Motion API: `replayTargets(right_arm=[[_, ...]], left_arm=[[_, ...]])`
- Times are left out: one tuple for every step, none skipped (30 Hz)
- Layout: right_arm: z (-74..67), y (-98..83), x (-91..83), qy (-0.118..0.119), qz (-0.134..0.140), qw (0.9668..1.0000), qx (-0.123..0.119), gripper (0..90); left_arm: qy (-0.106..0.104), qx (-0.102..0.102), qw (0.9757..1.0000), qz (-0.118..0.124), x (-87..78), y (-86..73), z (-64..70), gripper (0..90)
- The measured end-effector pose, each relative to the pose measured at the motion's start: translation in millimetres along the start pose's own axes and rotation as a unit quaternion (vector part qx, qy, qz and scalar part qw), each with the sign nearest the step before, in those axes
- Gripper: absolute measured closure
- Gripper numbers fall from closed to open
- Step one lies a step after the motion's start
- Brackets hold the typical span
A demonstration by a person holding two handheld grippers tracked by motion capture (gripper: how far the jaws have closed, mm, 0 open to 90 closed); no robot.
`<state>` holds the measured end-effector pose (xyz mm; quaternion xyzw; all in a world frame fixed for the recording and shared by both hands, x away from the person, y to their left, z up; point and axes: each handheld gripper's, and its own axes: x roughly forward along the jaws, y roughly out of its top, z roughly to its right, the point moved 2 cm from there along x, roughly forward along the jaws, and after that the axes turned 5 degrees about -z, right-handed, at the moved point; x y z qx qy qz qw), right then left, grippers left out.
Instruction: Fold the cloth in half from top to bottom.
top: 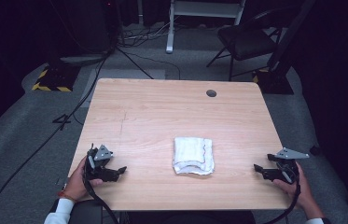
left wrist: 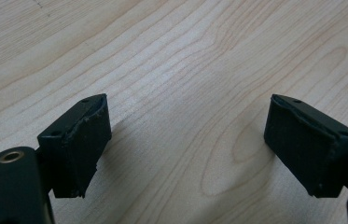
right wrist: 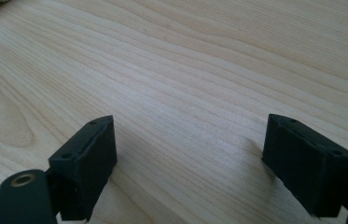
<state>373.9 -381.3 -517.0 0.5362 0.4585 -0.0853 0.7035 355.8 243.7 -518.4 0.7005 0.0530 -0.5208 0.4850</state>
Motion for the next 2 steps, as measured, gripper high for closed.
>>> replayTargets(right_arm=[[0.0,0.0,0.0,0.0,0.0,1.0,0.0,17.7],[0.0,0.0,0.0,0.0,0.0,1.0,0.0,17.7]], left_arm=[[0.0,0.0,1.0,0.0,0.0,0.0,0.0,15.0],[0.0,0.0,1.0,0.0,0.0,0.0,0.0,15.0]])
